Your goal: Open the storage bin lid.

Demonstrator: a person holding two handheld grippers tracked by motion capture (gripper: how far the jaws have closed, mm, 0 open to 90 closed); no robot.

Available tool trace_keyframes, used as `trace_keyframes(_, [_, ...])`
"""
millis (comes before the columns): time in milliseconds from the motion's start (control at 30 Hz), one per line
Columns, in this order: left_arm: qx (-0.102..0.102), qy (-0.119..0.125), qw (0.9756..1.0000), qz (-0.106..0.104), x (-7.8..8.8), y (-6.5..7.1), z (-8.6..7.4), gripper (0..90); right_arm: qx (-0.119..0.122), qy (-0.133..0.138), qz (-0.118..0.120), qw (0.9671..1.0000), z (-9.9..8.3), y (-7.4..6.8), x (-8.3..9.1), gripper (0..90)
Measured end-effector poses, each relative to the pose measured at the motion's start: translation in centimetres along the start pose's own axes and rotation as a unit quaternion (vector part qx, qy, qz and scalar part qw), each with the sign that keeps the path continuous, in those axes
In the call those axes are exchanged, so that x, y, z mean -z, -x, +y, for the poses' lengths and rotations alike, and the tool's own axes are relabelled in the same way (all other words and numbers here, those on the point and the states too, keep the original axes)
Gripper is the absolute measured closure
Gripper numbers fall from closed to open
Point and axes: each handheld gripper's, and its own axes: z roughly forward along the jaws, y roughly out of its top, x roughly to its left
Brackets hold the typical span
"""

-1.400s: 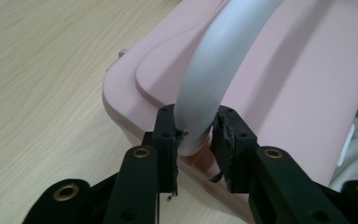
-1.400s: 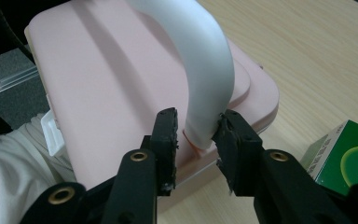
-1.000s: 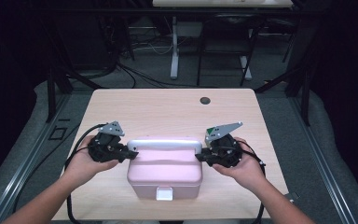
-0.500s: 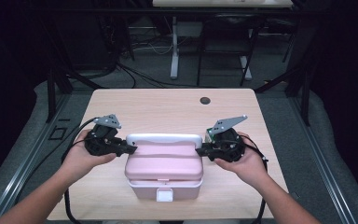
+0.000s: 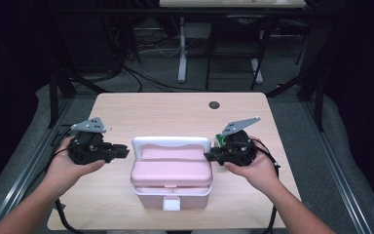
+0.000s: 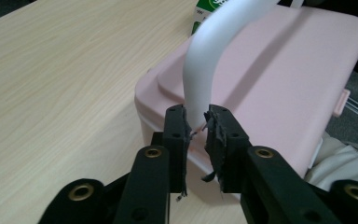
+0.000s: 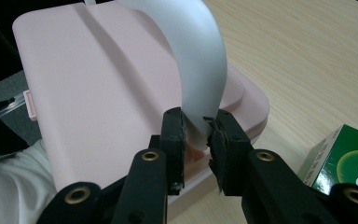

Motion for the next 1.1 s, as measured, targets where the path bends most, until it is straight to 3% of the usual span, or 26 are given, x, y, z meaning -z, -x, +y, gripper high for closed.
trace_keyframes(133, [0.003, -0.014, 0.9999, -0.004, 0.4, 0.4, -2.2, 83.3, -0.016, 0.002, 0.003, 0.9999, 0.3, 0.3, 0.1, 75.6])
trace_keyframes(200, [0.004, -0.016, 0.9998, -0.006, 0.3, 0.5, -2.5, 84.8, -0.019, 0.001, 0.006, 0.9998, 0.4, 0.3, 0.2, 75.6])
trace_keyframes(367, [-0.004, -0.024, 0.9995, -0.022, -1.3, 1.4, -3.9, 89.4, -0.025, 0.001, 0.005, 0.9997, 0.6, 0.4, 0.2, 75.5])
trace_keyframes(500, [-0.011, -0.029, 0.9991, -0.03, -2.0, 1.9, -4.1, 89.7, -0.026, -0.003, 0.004, 0.9997, 0.7, 0.4, 0.2, 75.5])
trace_keyframes(567, [-0.02, -0.039, 0.9988, -0.024, -2.7, 2.3, -4.2, 89.8, -0.027, -0.002, 0.004, 0.9996, 0.8, 0.5, 0.2, 75.4])
trace_keyframes(633, [-0.016, -0.037, 0.9985, -0.036, -3.0, 2.3, -4.2, 90.0, -0.029, -0.002, 0.004, 0.9996, 0.8, 0.6, 0.3, 75.4])
trace_keyframes(1100, [-0.027, -0.047, 0.9969, -0.056, -4.6, 3.6, -3.8, 90.0, -0.032, 0.001, 0.004, 0.9995, 1.0, 0.7, 0.3, 75.4])
